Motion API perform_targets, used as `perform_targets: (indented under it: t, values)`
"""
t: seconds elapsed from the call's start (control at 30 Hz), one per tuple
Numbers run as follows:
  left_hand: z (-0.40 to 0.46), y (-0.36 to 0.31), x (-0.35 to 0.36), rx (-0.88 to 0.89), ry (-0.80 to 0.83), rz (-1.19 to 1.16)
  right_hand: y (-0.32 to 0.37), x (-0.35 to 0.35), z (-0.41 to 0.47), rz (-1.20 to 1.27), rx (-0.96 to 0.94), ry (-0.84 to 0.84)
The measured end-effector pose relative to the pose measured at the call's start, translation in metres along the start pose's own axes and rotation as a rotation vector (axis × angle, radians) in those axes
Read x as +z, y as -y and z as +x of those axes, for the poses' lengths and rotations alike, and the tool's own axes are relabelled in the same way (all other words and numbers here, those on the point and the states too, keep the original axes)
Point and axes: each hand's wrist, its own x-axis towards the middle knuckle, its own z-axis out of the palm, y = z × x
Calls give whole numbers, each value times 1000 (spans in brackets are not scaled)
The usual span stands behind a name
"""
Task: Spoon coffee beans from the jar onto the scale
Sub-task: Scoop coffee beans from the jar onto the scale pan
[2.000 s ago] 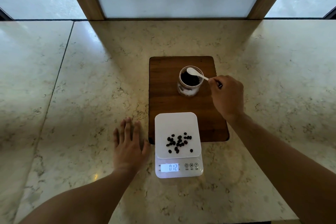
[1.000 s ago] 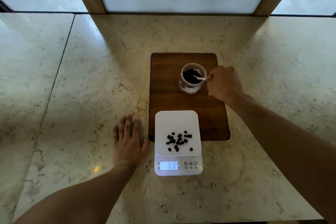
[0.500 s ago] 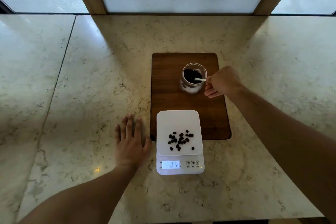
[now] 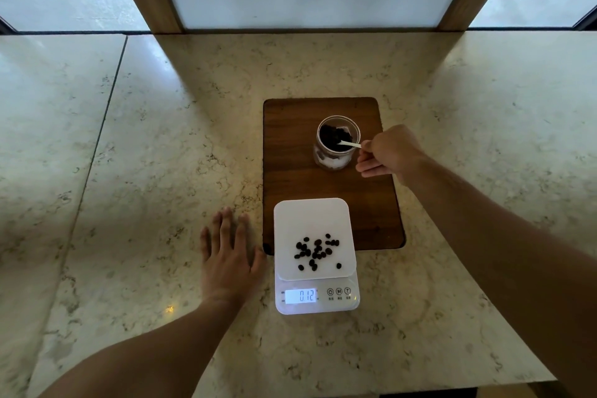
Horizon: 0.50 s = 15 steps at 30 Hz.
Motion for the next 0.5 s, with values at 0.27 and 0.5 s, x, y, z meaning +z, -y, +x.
perform_targets:
  t: [0.27, 0.5]
  values:
    - [0, -1, -2, -6, 1, -5, -5, -5, -9, 88, -4, 53]
    - [0, -1, -3, -1, -15, -10, -13, -11, -11, 106, -34, 85]
